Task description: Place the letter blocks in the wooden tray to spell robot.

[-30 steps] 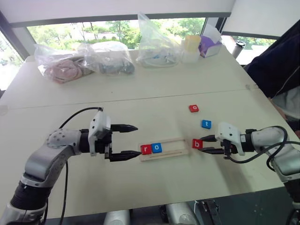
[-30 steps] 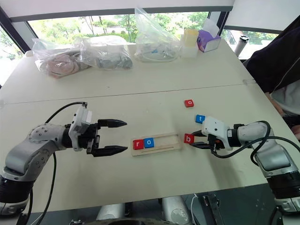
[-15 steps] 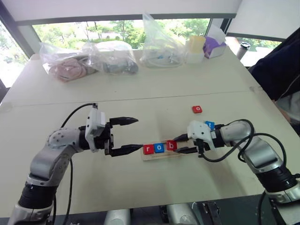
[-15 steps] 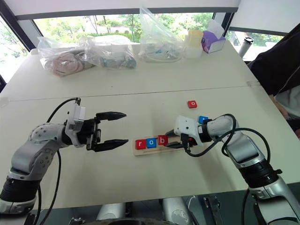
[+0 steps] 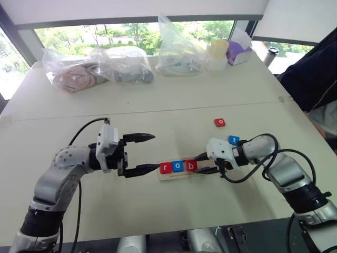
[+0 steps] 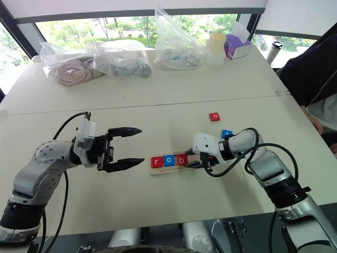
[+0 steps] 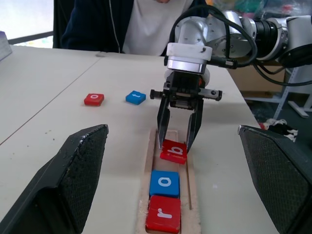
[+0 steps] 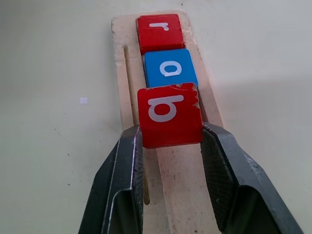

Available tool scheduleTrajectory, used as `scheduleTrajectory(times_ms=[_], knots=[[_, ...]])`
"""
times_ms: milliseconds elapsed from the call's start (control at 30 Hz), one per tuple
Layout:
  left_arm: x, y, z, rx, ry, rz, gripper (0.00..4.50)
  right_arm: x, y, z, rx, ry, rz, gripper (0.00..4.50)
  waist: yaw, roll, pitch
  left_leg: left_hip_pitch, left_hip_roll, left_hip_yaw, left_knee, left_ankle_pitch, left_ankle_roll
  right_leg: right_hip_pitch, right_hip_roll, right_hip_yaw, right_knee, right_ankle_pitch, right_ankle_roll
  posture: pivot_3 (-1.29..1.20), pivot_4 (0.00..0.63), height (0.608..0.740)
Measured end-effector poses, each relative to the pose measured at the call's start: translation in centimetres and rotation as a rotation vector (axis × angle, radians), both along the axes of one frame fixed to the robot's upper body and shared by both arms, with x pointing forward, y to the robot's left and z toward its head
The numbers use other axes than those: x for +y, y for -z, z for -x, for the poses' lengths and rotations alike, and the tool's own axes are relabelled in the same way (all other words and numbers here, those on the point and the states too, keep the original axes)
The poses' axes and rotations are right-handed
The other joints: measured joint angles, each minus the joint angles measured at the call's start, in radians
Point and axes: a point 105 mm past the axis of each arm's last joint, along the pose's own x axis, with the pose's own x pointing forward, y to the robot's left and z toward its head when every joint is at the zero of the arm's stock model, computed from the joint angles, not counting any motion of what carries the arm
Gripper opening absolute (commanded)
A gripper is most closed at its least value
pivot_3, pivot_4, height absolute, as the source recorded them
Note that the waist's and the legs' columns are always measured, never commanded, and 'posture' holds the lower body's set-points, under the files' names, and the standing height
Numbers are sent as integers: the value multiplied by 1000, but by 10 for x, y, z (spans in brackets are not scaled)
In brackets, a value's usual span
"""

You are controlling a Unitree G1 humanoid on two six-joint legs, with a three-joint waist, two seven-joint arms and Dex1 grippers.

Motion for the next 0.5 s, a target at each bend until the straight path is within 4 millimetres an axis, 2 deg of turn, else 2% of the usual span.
scheduleTrajectory(times_ms=[300,467,500], knots=[[0,0,-1,0,-11,1,4500,0,3,-5,-7,-1,9,1084,0,0,0,0,0,0,0,0,0,0,0,0,0,0,0,0,150,740],[-1,0,-2,-2,-17,3,4500,2,1,-6,-11,-7,8,3692,0,0,0,0,0,0,0,0,0,0,0,0,0,0,0,0,150,740],[-1,0,-2,-3,-19,3,4500,3,1,-6,-8,-8,2,4095,0,0,0,0,0,0,0,0,0,0,0,0,0,0,0,0,150,740]])
